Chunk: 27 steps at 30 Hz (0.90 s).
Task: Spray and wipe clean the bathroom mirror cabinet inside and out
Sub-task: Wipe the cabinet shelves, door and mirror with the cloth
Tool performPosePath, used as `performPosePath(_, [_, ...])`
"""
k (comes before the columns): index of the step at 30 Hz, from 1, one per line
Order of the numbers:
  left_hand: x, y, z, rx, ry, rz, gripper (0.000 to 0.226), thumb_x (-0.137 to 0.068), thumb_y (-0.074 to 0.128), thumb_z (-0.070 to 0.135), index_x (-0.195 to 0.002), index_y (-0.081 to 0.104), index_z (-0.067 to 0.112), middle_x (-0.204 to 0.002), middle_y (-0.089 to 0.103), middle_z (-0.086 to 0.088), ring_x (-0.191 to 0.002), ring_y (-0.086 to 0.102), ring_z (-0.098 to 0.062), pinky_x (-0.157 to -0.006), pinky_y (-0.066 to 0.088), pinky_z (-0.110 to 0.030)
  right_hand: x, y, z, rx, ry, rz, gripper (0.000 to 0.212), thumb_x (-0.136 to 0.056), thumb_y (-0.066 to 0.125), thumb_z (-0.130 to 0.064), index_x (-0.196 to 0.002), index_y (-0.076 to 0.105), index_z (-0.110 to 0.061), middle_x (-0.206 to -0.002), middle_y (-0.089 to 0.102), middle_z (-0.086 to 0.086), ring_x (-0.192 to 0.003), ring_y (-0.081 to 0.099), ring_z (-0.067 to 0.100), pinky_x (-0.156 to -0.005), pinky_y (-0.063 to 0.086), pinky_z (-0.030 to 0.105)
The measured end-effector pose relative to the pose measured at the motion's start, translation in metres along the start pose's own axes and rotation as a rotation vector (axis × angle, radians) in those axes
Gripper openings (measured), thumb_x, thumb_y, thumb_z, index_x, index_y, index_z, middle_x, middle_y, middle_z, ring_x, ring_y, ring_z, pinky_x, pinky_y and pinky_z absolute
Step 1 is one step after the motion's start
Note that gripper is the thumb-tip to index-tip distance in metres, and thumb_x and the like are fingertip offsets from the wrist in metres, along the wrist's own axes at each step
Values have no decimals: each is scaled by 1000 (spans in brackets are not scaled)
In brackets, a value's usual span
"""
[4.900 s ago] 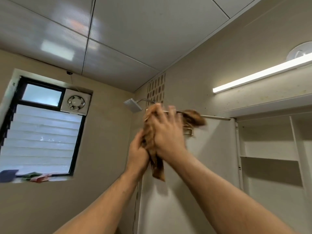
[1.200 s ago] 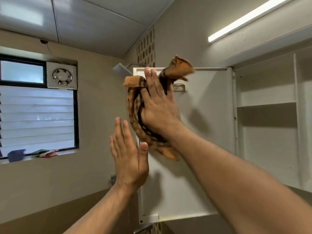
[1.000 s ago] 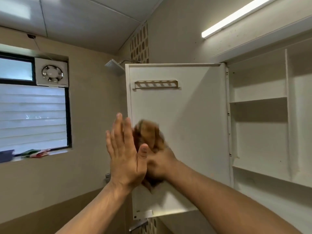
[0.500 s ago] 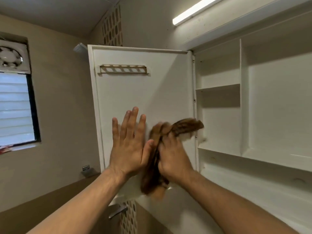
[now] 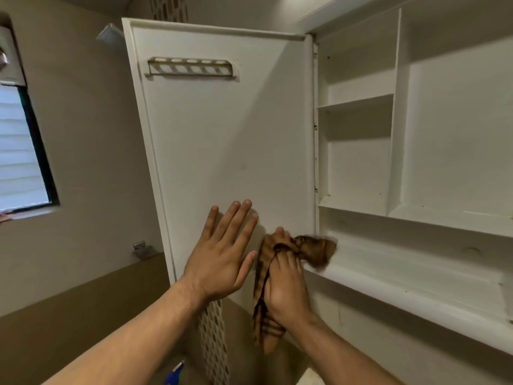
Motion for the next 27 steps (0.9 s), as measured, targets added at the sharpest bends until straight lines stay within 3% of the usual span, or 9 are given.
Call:
performPosePath(4, [9,5,4,34,6,-11,72,-102,31,49,-160,16,10,-169,3,-13,-155,6,-31,-122,13,-59,-40,-32,-4,-80,-120,12,73,-104,51,-15,-165,13,-25,-174,-4,-6,-160,-5,16,-128,19,51])
performPosePath(9, [10,-16,0,106,-26,80,70,-101,33,46,-159,21,8,-168,8,-16,-155,8,-31,-122,11,-59,-96,-71,6,-65,327,358,69,-102,38,-35,-160,17,-4,-169,16,21,-157,9,33,-127,19,53])
performPosePath(14, [-1,-79,-43,169,-226,336,66,-102,36,41,-155,29,2,-164,17,-24,-153,13,-39,-121,5,-64,3,49,-124,-7,-326,-47,56,-93,56,-40,-144,45,-19,-145,51,12,-137,45,35,-116,35,53])
performPosePath(16, [1,-100,-73,100,-349,436,64,-103,38,38,-154,29,1,-163,18,-26,-152,15,-41,-120,2,-64,7,47,-142,-28,-373,37,52,-90,64,-47,-134,49,-23,-136,58,1,-131,54,26,-108,46,44])
performPosePath(19, [18,-108,-126,201,-681,521,64,-105,39,37,-158,21,5,-166,13,-19,-154,10,-31,-122,2,-57,-46,14,-161,-238,-327,159,64,-109,34,-50,-164,7,-31,-173,0,-11,-159,-2,11,-129,6,30])
performPosePath(21, [41,-90,-151,400,-963,538,65,-104,38,39,-158,20,8,-165,17,-14,-153,16,-28,-124,9,-46,-72,21,-167,-389,-251,23,69,-112,34,-40,-163,-12,-36,-169,-21,-19,-157,-15,4,-130,13,38])
performPosePath(24, [76,-30,-148,848,-1254,417,47,-104,29,52,-128,56,22,-131,59,-5,-124,54,-17,-103,41,-33,-46,49,-173,-424,-260,-145,76,-109,42,-40,-160,-14,-45,-170,-13,-21,-159,1,11,-118,37,32])
performPosePath(26, [99,-6,-125,936,-1312,349,43,-105,27,57,-83,55,31,-86,58,9,-80,56,4,-73,42,-20,-1,67,-162,-498,-364,-258,57,-111,30,-39,-159,0,-48,-170,15,-16,-159,12,17,-123,31,29])
performPosePath(27, [109,2,-112,966,-1321,321,46,-105,28,56,-83,56,27,-85,58,8,-77,55,5,-71,41,-18,16,71,-143,-381,-393,-256,52,-110,27,-47,-159,9,-47,-167,21,-20,-157,15,10,-126,22,28])
Point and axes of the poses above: each hand's wrist, its own x-axis away from the middle knuckle, its own y-axis out of the palm, z = x × y, the point moved 10 cm from there along -x, towards the middle knuckle
